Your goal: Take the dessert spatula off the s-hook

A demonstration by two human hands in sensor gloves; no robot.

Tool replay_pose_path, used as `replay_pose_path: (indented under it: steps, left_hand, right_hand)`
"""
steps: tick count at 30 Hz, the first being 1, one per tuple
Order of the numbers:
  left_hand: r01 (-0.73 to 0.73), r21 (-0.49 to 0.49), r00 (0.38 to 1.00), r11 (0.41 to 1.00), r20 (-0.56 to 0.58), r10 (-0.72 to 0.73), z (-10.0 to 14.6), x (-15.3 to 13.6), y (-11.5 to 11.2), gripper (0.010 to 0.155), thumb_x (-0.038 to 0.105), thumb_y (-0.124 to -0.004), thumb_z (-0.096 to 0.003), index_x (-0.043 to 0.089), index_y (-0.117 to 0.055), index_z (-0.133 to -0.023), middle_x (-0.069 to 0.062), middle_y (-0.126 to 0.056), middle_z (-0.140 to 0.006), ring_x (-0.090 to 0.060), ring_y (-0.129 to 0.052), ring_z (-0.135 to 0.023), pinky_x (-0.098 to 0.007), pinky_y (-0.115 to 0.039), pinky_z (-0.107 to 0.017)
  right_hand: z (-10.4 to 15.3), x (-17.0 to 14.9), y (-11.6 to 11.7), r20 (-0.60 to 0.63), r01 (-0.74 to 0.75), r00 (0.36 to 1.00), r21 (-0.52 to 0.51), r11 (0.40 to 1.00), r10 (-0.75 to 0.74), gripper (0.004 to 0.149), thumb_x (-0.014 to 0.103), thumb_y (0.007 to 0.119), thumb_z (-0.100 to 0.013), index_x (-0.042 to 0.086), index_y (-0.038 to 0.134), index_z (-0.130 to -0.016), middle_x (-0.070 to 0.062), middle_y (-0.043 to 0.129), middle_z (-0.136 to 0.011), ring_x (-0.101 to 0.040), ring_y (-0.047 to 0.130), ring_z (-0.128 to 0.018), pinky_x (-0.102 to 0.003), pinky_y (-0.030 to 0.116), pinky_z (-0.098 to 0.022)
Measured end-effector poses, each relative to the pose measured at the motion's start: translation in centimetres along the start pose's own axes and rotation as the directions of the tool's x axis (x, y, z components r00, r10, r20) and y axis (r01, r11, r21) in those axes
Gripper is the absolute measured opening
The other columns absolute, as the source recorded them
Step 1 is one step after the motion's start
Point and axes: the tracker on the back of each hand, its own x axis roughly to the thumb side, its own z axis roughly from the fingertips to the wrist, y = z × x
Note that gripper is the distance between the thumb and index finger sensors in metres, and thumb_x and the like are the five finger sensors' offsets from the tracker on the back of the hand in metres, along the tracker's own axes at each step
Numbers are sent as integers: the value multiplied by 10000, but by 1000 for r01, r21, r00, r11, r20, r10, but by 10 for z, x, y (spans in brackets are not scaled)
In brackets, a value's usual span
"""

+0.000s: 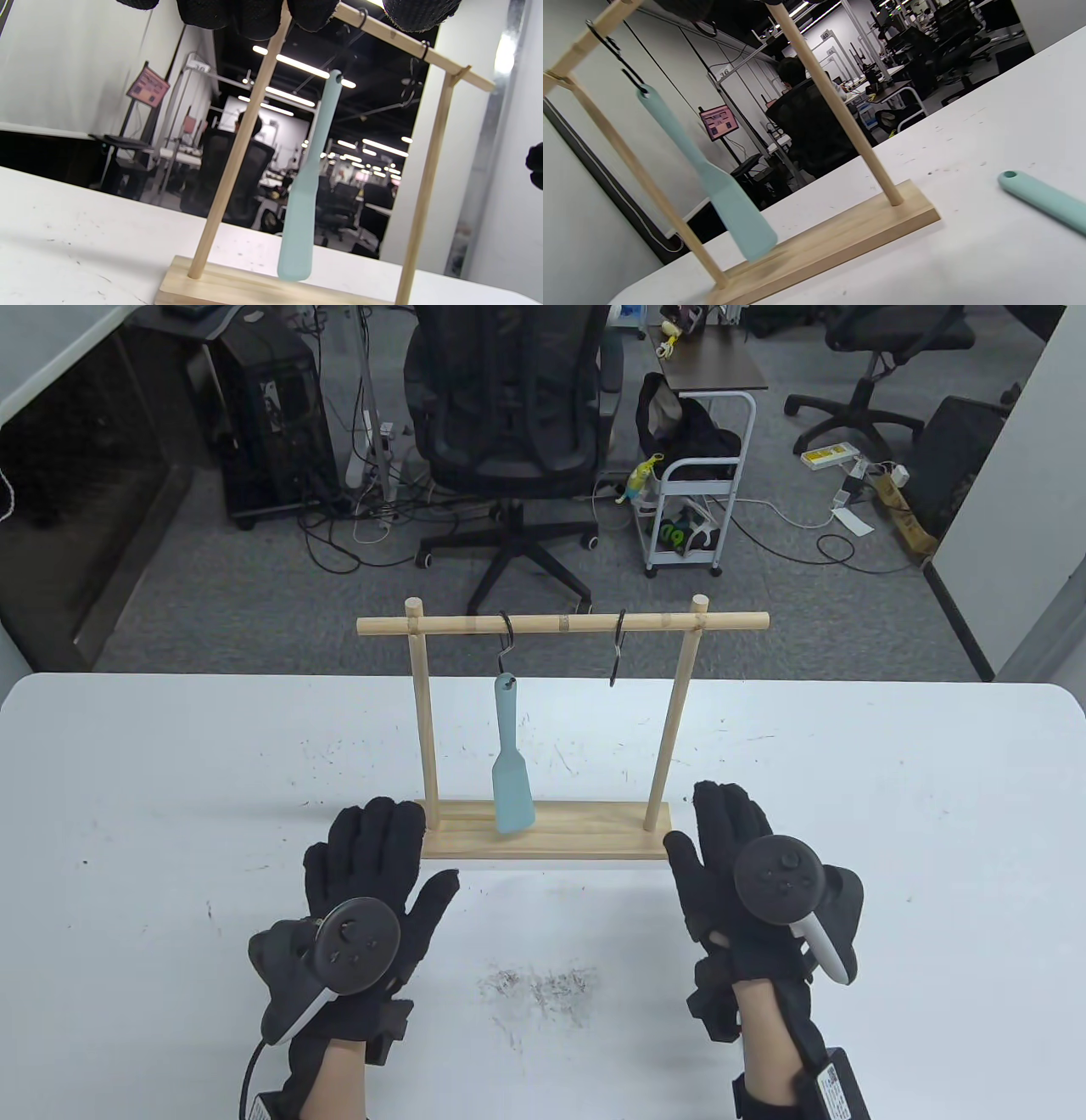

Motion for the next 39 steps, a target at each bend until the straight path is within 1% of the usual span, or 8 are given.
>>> replay_pose_path:
  steps: [5,10,13,16,20,24,34,39]
  left_hand:
    - [-4,12,1000,1000,-3,4,1,-1,2,792,683,-604,-575,292,-444,-1245,-101,-503,-1317,-448,-472,-1193,-700,-458,-810]
    - [-7,6,1000,1000,-2,7,0,0,0,792,682,-604,-575,289,-448,-1244,-103,-504,-1315,-445,-478,-1192,-694,-466,-811]
    - [-27,-13,1000,1000,2,27,-1,0,-2,792,680,-605,-576,284,-447,-1243,-119,-506,-1311,-441,-508,-1184,-675,-496,-817]
    - [-41,-3,999,999,6,41,-1,2,-3,795,679,-607,-575,280,-442,-1243,-117,-507,-1310,-439,-506,-1184,-677,-490,-817]
    - [-33,10,999,999,15,33,0,6,-4,797,678,-608,-574,277,-441,-1242,-112,-517,-1307,-437,-511,-1184,-677,-492,-817]
    - [-36,5,999,999,16,36,-2,9,-9,797,675,-608,-575,270,-438,-1241,-110,-522,-1303,-433,-519,-1181,-670,-495,-820]
    - [5,22,1000,1000,14,-5,-3,19,-16,797,670,-611,-575,265,-430,-1237,-114,-526,-1295,-432,-537,-1173,-649,-510,-825]
    - [-21,60,1000,998,-1,21,-6,22,-20,806,668,-615,-574,258,-406,-1236,-115,-515,-1290,-425,-546,-1167,-625,-527,-831]
  right_hand:
    - [9,11,2,57,-1,998,-26,1000,2,699,525,693,-525,208,505,-1118,-146,452,-1175,-485,456,-1052,-655,443,-718]
    - [16,13,6,73,-29,997,-46,999,33,698,527,692,-525,211,505,-1119,-142,448,-1178,-482,446,-1057,-656,434,-720]
    - [17,15,8,86,-69,994,-57,996,73,698,525,696,-523,214,508,-1119,-146,456,-1179,-483,448,-1059,-659,435,-719]
    - [19,18,11,105,-102,989,-52,993,107,702,525,694,-523,217,496,-1122,-141,446,-1182,-477,440,-1063,-655,428,-725]
    - [21,20,13,118,-203,971,-53,978,208,715,531,696,-518,225,477,-1125,-139,436,-1187,-469,433,-1070,-647,419,-733]
    - [23,21,8,143,-152,976,-81,985,163,715,526,698,-518,215,482,-1124,-144,444,-1184,-471,441,-1067,-645,422,-732]
    - [22,21,8,162,-145,975,-68,987,154,714,529,697,-518,214,490,-1124,-142,449,-1184,-473,446,-1068,-649,425,-731]
    - [26,19,1,163,-123,977,-78,989,135,715,530,698,-518,205,500,-1123,-145,464,-1182,-479,463,-1063,-650,436,-729]
